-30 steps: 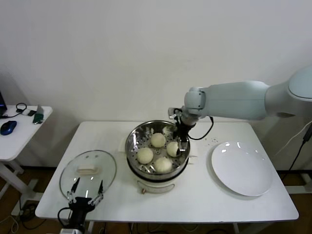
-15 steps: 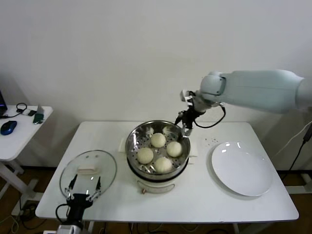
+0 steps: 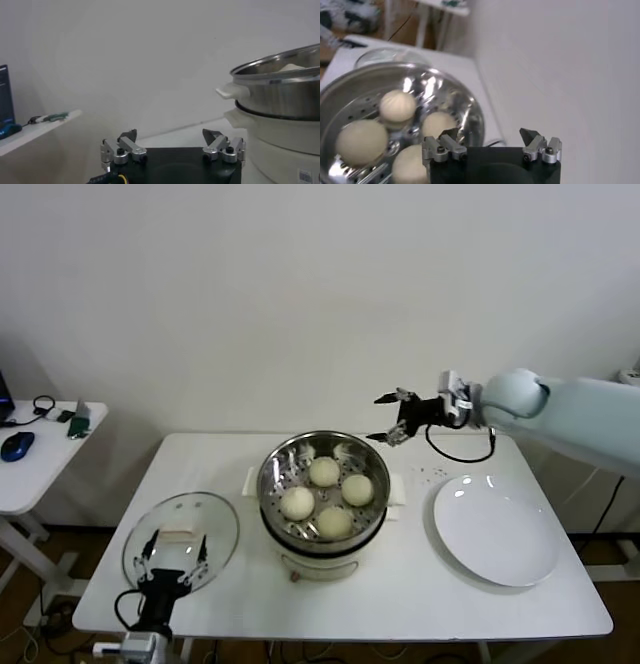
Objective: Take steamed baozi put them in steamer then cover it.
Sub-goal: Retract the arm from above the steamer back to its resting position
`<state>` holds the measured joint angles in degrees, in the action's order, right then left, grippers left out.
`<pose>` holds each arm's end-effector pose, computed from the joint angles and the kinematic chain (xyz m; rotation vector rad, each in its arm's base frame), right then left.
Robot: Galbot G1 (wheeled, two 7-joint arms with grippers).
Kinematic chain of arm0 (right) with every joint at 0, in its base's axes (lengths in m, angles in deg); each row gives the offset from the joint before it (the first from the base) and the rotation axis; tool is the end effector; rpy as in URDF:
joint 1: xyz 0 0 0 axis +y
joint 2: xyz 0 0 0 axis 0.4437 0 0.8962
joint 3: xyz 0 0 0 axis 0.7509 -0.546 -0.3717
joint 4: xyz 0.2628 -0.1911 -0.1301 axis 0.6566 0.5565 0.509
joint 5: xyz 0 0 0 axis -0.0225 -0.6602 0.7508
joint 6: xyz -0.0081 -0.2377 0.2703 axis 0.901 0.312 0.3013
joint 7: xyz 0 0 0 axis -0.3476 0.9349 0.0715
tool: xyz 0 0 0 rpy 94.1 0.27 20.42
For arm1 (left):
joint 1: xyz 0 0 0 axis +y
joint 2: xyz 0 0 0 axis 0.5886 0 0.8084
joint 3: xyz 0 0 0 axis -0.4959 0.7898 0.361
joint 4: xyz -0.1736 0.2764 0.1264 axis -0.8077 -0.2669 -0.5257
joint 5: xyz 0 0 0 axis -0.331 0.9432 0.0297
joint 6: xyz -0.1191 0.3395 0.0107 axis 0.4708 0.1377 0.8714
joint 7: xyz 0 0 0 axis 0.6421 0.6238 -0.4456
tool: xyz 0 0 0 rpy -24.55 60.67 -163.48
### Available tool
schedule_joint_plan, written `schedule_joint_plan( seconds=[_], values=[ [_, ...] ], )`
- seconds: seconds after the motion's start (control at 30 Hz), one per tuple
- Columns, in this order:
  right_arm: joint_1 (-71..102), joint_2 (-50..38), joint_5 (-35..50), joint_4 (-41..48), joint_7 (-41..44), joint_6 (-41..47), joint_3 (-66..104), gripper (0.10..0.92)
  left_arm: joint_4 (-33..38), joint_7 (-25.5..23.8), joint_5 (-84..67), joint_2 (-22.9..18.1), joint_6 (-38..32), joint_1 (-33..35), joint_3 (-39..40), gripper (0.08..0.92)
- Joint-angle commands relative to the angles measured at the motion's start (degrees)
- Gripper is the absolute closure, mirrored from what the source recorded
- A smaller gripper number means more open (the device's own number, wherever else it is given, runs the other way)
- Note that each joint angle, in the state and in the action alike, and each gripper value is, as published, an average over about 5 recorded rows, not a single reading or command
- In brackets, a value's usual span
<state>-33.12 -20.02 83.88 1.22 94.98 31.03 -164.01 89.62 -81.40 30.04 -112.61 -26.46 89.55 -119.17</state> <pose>0.5022 -0.1105 -0.0965 1.3783 -2.3859 0.8970 0.1539 0.0743 -0.3542 0.0819 -3.0061 -0.4309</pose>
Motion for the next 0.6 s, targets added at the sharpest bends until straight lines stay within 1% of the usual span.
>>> schedule_joint_plan(
  seconds=[0.03,0.2,0.27,0.33,0.43,0.6],
  values=[
    [42.2,-18.7,-8.0,-7.1,-12.6,-7.1,44.6,0.203,0.7,1.2,2.8,-0.2,1.4,-0.8,-0.1,0.177],
    [56.4,-19.7,-9.7,-8.1,-16.9,-10.2,55.7,0.203,1.0,3.5,6.3,-0.3,2.9,-0.9,-0.4,0.177],
    [64.3,-18.6,-10.7,-8.7,-18.4,-10.2,63.8,0.203,1.2,3.6,8.1,-0.2,3.3,-1.0,-0.7,0.177],
    [75.3,-15.3,-13.7,-9.5,-18.5,-8.6,77.1,0.203,1.5,3.3,10.8,-0.1,3.4,-0.9,-1.1,0.177],
    [91.5,-7.7,-19.2,-11.0,-18.0,-5.2,97.0,0.203,2.1,2.4,17.0,0.2,3.5,-0.8,-2.1,0.177],
    [104.5,1.7,-25.0,-13.8,-18.3,-3.5,111.2,0.203,3.4,0.8,29.1,1.0,5.9,-0.9,-3.7,0.177]
  ],
)
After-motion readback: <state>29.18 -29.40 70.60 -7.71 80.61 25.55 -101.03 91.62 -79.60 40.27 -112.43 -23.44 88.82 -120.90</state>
